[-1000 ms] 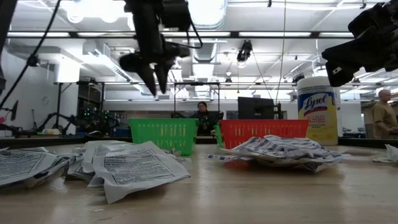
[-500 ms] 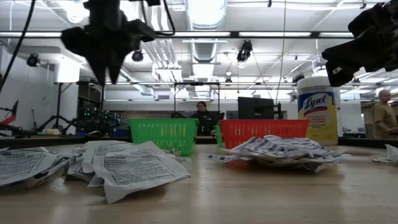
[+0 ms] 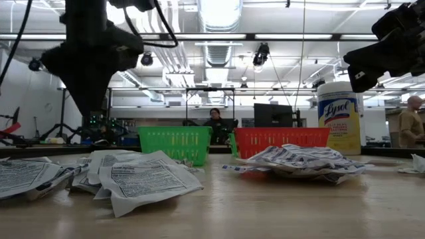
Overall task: Pick & Place First Aid Supplies
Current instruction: Put the blue alcohol pad into the yellow bin
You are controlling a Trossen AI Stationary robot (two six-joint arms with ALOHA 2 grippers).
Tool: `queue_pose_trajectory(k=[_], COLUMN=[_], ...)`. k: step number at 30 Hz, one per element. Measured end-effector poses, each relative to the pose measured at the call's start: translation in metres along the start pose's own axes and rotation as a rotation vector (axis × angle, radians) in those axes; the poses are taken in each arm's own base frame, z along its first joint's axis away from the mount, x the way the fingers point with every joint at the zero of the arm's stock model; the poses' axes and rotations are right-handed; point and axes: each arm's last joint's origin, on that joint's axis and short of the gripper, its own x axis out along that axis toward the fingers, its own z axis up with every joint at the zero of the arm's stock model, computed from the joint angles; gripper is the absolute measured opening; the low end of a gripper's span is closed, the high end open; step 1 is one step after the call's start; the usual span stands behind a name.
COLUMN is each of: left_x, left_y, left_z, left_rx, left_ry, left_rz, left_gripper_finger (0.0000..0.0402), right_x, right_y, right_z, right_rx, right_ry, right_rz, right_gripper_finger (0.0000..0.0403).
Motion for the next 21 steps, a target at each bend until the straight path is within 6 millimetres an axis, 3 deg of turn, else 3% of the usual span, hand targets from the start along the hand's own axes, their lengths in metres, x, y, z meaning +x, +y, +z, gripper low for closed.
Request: queue_pose_trajectory(k=[7, 21], left_x=[0.025, 0.043], left_y=[0.006, 0.014], left_z=[-0.003, -0.007], left_rx=[0.123, 0.09], left_ry=[-0.024, -0.015], left_rz=[-0.04, -0.067], left_gripper_finger=[0.0122, 0.0122], right_x=[0.0, 0.0], right_y=[0.0, 0.0], right_z=[0.0, 0.0], right_rx=[0.0, 0.0], right_ry=[0.0, 0.0], right_rz=[0.0, 0.0], right_gripper_finger=[0.0028, 0.0028])
